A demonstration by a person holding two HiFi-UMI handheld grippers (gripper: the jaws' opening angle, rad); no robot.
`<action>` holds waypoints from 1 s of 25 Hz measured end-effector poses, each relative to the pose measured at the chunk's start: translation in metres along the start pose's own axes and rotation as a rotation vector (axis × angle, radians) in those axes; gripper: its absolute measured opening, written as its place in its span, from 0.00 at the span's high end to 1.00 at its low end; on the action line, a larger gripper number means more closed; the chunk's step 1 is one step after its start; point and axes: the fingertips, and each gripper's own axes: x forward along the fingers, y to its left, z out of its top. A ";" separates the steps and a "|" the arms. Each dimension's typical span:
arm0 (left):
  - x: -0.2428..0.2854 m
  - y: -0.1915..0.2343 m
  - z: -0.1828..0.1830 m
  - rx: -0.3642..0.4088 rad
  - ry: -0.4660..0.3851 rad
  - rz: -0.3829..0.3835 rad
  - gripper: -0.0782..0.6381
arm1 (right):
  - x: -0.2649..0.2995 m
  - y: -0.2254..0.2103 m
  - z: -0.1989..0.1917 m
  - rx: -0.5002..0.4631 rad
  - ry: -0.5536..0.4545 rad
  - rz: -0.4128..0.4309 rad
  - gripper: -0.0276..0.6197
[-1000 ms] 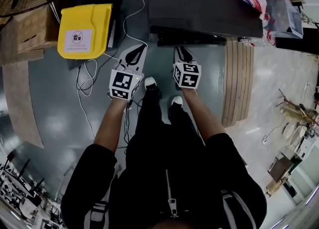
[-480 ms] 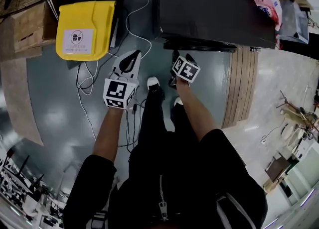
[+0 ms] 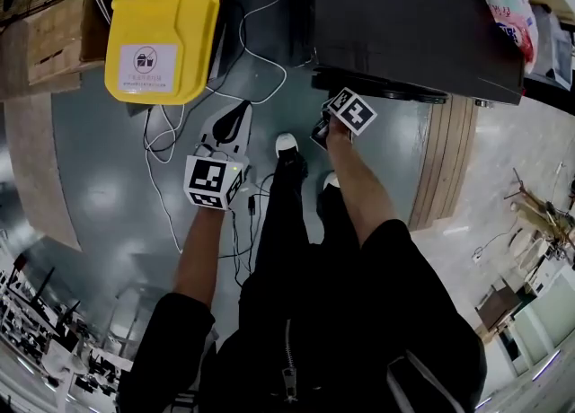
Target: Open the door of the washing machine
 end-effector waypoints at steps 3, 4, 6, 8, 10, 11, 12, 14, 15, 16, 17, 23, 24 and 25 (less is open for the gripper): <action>-0.004 0.003 -0.007 -0.011 0.011 0.005 0.89 | 0.005 -0.001 0.001 0.062 -0.010 -0.036 0.55; -0.005 0.003 -0.009 -0.009 0.015 0.006 0.89 | 0.005 -0.001 0.001 0.083 -0.018 -0.044 0.55; -0.006 0.004 -0.013 -0.009 0.022 0.007 0.89 | 0.005 0.000 0.000 0.127 -0.033 -0.050 0.57; -0.008 0.003 -0.018 -0.011 0.029 0.006 0.89 | 0.005 0.000 -0.002 0.167 -0.036 -0.041 0.60; -0.009 0.002 -0.021 -0.009 0.036 0.001 0.89 | 0.006 0.000 -0.004 0.189 -0.025 -0.031 0.61; -0.009 0.000 -0.023 -0.008 0.039 -0.002 0.89 | 0.006 -0.001 -0.005 0.193 -0.018 -0.031 0.62; -0.009 -0.001 -0.024 -0.006 0.041 -0.005 0.89 | 0.006 -0.001 -0.006 0.194 -0.013 -0.032 0.62; -0.009 -0.004 -0.025 -0.004 0.042 -0.009 0.89 | 0.005 -0.002 -0.010 0.190 -0.005 -0.036 0.63; -0.009 -0.005 -0.025 -0.003 0.041 -0.010 0.89 | 0.004 -0.004 -0.013 0.187 0.001 -0.040 0.64; -0.010 -0.006 -0.024 -0.002 0.039 -0.011 0.89 | 0.002 -0.006 -0.016 0.184 0.006 -0.043 0.64; -0.010 -0.008 -0.023 0.000 0.037 -0.013 0.89 | -0.001 -0.009 -0.020 0.180 0.009 -0.045 0.64; -0.012 -0.024 -0.014 0.027 0.031 -0.035 0.89 | -0.022 -0.039 -0.050 0.148 0.040 -0.019 0.67; -0.012 -0.028 -0.014 0.032 0.031 -0.039 0.89 | -0.025 -0.045 -0.056 0.139 0.046 -0.011 0.67; -0.011 -0.031 -0.014 0.039 0.032 -0.043 0.89 | -0.028 -0.050 -0.061 0.126 0.048 -0.001 0.67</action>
